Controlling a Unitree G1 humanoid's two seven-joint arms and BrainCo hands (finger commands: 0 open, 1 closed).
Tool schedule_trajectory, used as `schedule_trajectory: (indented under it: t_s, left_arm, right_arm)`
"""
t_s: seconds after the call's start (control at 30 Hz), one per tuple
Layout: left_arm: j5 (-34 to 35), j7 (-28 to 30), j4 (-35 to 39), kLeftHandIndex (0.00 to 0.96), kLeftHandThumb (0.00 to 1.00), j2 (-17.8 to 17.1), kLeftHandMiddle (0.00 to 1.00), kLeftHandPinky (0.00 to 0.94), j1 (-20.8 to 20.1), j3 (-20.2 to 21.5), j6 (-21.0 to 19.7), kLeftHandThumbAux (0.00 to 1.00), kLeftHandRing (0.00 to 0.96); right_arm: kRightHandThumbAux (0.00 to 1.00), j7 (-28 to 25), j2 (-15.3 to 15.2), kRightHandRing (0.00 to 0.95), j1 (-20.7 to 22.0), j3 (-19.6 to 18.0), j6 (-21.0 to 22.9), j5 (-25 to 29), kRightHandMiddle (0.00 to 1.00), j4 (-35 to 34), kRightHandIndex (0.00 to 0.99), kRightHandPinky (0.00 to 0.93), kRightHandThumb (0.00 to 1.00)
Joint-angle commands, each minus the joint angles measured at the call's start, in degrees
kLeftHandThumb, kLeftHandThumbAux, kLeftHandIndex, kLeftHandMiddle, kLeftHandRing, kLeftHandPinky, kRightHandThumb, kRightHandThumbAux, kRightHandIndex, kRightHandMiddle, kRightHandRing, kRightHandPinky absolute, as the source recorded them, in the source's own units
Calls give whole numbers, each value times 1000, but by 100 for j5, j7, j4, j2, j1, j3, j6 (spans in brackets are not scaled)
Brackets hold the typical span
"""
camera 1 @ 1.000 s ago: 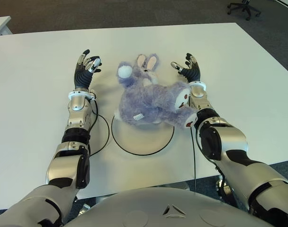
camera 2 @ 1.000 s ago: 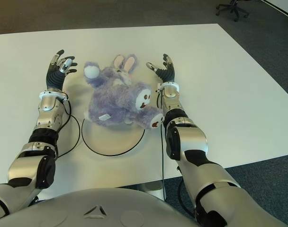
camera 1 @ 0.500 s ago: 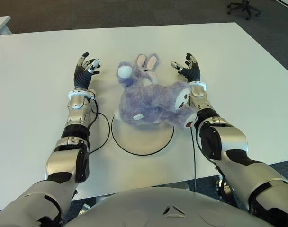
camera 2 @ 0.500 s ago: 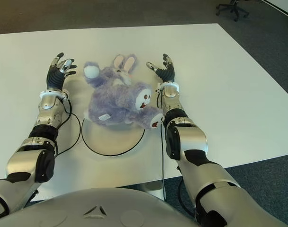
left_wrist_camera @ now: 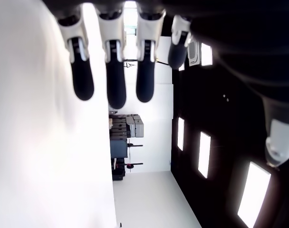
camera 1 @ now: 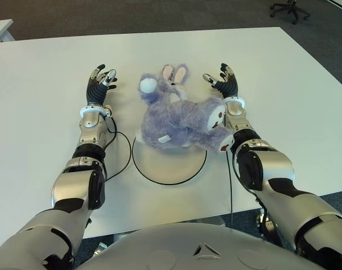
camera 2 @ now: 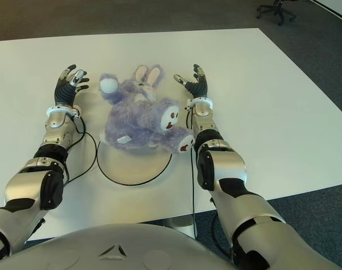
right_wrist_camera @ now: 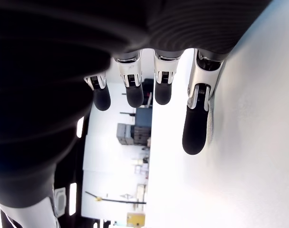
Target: Put the doll into the plate.
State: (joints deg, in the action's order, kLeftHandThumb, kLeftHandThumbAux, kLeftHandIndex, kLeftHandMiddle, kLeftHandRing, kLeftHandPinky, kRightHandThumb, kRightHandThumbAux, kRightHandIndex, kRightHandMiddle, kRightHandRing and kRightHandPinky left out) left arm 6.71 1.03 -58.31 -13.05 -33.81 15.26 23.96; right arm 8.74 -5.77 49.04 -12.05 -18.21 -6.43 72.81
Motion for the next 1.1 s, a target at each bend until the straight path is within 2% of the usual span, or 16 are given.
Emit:
schedule_trajectory:
  t_s: [0.03, 0.53, 1.1]
  left_arm:
    - [4, -133, -344, 134, 0, 32, 267, 301, 75, 40, -84, 490, 296]
    - [79, -35, -789, 166, 0, 63, 266, 345, 52, 119, -2, 482, 308]
    - [20, -96, -778, 168, 3, 230, 271, 354, 184, 113, 21, 472, 314]
  right_arm:
    - [763, -59, 116, 42, -663, -43, 413, 97, 56, 434, 80, 64, 92]
    - [767, -45, 102, 48, -662, -37, 426, 76, 59, 434, 76, 75, 85]
    - [752, -32, 101, 43, -659, -23, 422, 58, 54, 432, 77, 65, 79]
